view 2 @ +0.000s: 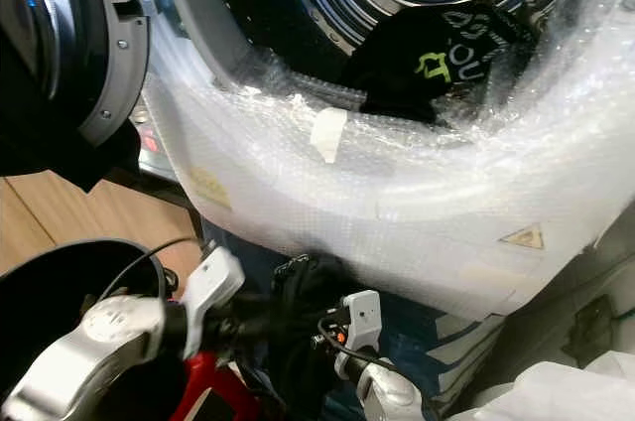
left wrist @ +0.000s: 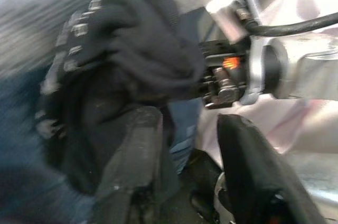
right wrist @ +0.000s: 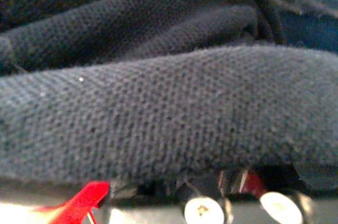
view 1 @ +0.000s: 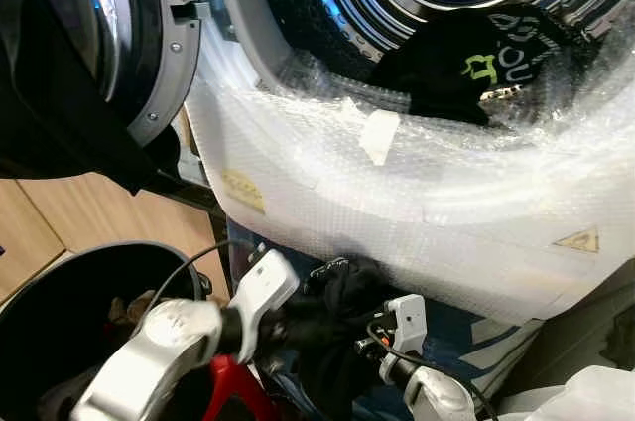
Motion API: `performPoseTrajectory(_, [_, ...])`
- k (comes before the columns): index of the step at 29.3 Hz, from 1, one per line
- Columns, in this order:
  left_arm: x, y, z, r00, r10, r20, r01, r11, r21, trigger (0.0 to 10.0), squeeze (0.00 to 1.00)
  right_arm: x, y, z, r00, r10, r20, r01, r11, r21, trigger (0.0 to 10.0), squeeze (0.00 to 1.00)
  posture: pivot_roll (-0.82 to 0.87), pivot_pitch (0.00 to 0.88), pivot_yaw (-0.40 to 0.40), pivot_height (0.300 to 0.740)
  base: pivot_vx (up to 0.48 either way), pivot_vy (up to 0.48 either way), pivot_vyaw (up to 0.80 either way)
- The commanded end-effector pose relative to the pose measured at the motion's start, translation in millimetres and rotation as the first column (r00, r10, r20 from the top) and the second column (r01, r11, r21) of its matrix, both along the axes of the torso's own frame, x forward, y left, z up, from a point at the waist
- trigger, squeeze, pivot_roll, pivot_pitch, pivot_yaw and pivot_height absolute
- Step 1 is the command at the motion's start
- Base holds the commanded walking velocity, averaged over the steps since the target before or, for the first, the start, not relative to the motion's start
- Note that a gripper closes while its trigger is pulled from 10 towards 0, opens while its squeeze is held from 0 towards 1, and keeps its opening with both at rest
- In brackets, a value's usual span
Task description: Clothes washing
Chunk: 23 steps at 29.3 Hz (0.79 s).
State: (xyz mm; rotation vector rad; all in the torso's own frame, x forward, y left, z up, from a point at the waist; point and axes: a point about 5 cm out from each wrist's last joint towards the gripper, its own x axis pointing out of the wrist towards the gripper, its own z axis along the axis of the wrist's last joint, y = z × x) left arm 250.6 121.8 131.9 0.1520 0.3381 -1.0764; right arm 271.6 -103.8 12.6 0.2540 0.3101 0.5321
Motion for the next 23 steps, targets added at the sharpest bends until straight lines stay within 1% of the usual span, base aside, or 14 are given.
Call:
performPoseTrajectory(1, [1.9,2.0,7,0.999,0.033,0.041,-0.033,0.999,0.005,10.0,1.0,0.3,1.0,1,1.0,0.002,0.016,-0.002,1.0,-0.001,0.0,0.0,-0.02,0.043,0.001,0.74,0.0,0.0,0.0])
performPoseTrajectory(2, [1.4,2.2,8,0.999,0.032,0.039,-0.032,0.999,0.007,10.0,1.0,0.3,1.0,1,1.0,0.002,0.016,-0.002,1.0,-0.001,0.0,0.0,-0.02,0.043,0.001,0.74,0.0,0.0,0.0])
performPoseTrajectory(4, [19.8,17.2,12,0.947,0.288,0.141,-0.289,0.957,-0.012,10.0,1.0,-2.6,-1.0,-1,1.0,0.014,0.013,-0.014,1.0,-0.014,0.0,0.0,-0.01,0.051,-0.006,0.74,0.0,0.0,0.0])
performPoseTrajectory(5, [28.2,25.9,13,0.889,0.414,0.198,-0.42,0.908,-0.013,10.0,1.0,-4.2,-0.9,-3,1.0,0.025,0.009,-0.025,1.0,-0.017,0.0,0.0,0.0,0.048,-0.006,0.74,0.0,0.0,0.0])
performPoseTrajectory(6, [28.2,25.9,13,0.889,0.414,0.198,-0.42,0.908,-0.013,10.0,1.0,-4.2,-0.9,-3,1.0,0.025,0.009,-0.025,1.0,-0.017,0.0,0.0,0.0,0.048,-0.006,0.74,0.0,0.0,0.0])
performPoseTrajectory(7, [36.2,36.2,12,0.798,0.538,0.271,-0.556,0.831,-0.014,10.0,1.0,-6.2,0.2,-4,0.999,0.043,0.009,-0.043,0.999,-0.021,0.0,0.0,0.0,0.05,-0.006,0.74,0.0,0.0,0.0])
performPoseTrajectory(8, [40.5,43.0,11,0.735,0.606,0.303,-0.629,0.777,-0.03,10.0,0.43,-7.0,1.0,-3,0.999,0.051,0.012,-0.05,0.999,-0.014,0.0,0.0,0.0,0.048,-0.004,0.74,0.0,0.0,0.0])
performPoseTrajectory(10, [45.1,55.3,9,0.637,0.702,0.319,-0.726,0.685,-0.058,10.0,0.0,-7.3,1.4,-2,0.998,0.055,0.022,-0.055,0.998,-0.002,0.0,0.0,-0.01,0.046,-0.002,0.74,0.0,0.0,0.0])
performPoseTrajectory(11, [46.3,61.6,8,0.594,0.732,0.333,-0.761,0.646,-0.063,10.0,0.0,-7.3,1.2,0,0.998,0.056,0.029,-0.056,0.998,0.004,0.0,0.0,-0.01,0.044,-0.002,0.74,0.0,0.0,0.0])
performPoseTrajectory(12, [46.3,61.6,8,0.594,0.732,0.333,-0.761,0.646,-0.063,10.0,0.0,-7.3,1.2,0,0.998,0.056,0.029,-0.056,0.998,0.004,0.0,0.0,-0.01,0.044,-0.002,0.74,0.0,0.0,0.0])
performPoseTrajectory(14, [46.3,80.0,1,0.508,0.779,0.369,-0.826,0.562,-0.049,10.0,0.0,-8.7,0.9,5,0.995,0.076,0.059,-0.077,0.997,0.019,0.0,0.0,-0.01,0.043,0.0,0.74,0.0,0.0,0.0])
performPoseTrajectory(21, [40.8,99.1,-13,0.392,0.833,0.391,-0.897,0.441,-0.041,10.0,0.0,-12.0,-1.9,16,0.989,0.101,0.108,-0.107,0.993,0.055,0.0,0.0,-0.02,0.045,0.003,0.74,0.0,0.0,0.0])
performPoseTrajectory(22, [37.5,105.4,-20,0.344,0.847,0.406,-0.919,0.392,-0.04,10.0,0.0,-13.4,-2.7,23,0.984,0.116,0.135,-0.126,0.99,0.068,0.0,0.0,-0.02,0.048,0.003,0.74,0.0,0.0,0.0])
performPoseTrajectory(23, [37.5,105.4,-20,0.344,0.847,0.406,-0.919,0.392,-0.04,10.0,0.0,-13.4,-2.7,23,0.984,0.116,0.135,-0.126,0.99,0.068,0.0,0.0,-0.02,0.048,0.003,0.74,0.0,0.0,0.0])
